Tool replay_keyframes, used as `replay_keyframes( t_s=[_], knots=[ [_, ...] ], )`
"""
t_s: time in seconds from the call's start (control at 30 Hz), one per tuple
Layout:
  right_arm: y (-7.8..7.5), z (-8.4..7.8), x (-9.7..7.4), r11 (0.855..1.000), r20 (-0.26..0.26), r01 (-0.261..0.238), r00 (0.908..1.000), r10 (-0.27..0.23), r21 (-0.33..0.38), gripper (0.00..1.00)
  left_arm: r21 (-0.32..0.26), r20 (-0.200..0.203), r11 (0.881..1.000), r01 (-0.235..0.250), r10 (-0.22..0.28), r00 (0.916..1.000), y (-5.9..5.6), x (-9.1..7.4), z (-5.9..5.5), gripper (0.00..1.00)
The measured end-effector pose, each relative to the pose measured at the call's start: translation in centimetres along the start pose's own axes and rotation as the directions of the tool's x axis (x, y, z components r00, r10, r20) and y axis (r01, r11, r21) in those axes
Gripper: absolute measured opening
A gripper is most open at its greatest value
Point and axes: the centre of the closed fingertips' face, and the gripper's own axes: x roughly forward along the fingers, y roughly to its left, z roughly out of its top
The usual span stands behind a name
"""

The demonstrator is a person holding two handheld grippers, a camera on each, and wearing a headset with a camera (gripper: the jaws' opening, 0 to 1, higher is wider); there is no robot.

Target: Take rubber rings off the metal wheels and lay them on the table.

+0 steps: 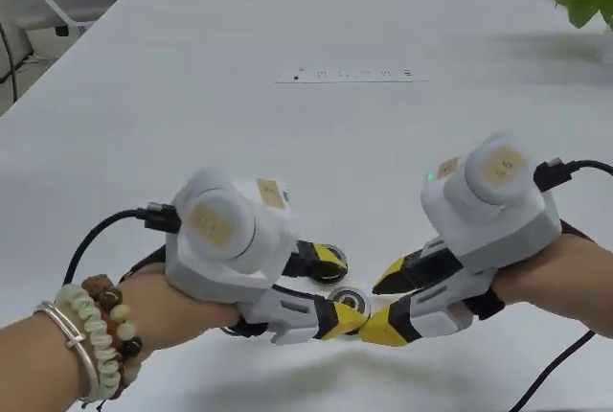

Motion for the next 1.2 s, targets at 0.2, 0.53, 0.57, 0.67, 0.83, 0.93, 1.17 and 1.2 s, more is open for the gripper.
replay_keyframes(
  t_s=[0.2,0.53,0.57,0.67,0.83,0.93,1.17,1.2],
  knots=[
    [0.1,0.1,0.1,1.0,0.001,-0.002,1.0,0.002,-0.006,0.32,-0.022,-0.007,1.0,0.001,-0.001,1.0,-0.2,0.5,-0.5,0.26],
    [0.6,-0.6,0.7,0.999,-0.036,-0.014,0.9993,0.012,-0.052,0.3,0.001,-0.02,1.0,0.013,-0.013,0.9997,-0.5,0.5,-0.9,0.22],
    [0.6,-0.6,0.8,0.998,-0.036,-0.013,0.9993,0.011,-0.054,0.3,0.006,-0.02,1.0,0.014,-0.014,0.9997,-0.5,0.5,-0.8,0.22],
    [0.4,-0.4,0.7,0.998,-0.03,-0.004,0.9995,0.002,-0.061,0.28,0.003,-0.016,1.0,0.017,-0.017,0.9997,-0.6,0.5,-0.8,0.21],
    [0.2,-0.4,0.6,0.998,-0.027,0.004,0.9996,-0.005,-0.059,0.26,-0.032,-0.004,0.999,0.013,-0.013,0.9999,-0.3,0.4,-0.9,0.17],
    [0.3,-0.7,0.7,0.998,-0.038,-0.001,0.9993,-0.002,-0.065,0.25,-0.046,-0.003,0.999,0.01,-0.01,0.9999,-0.1,0.4,-1.0,0.15],
    [0.1,-0.5,0.8,0.997,-0.029,0.011,0.9995,-0.014,-0.081,0.21,-0.036,0.003,0.999,0.011,-0.011,0.9999,-0.3,0.5,-1.0,0.15],
    [0.0,-0.5,0.8,0.996,-0.029,0.013,0.9994,-0.016,-0.083,0.18,-0.04,0.005,0.999,0.011,-0.011,0.9999,-0.3,0.5,-1.0,0.15]
  ],
)
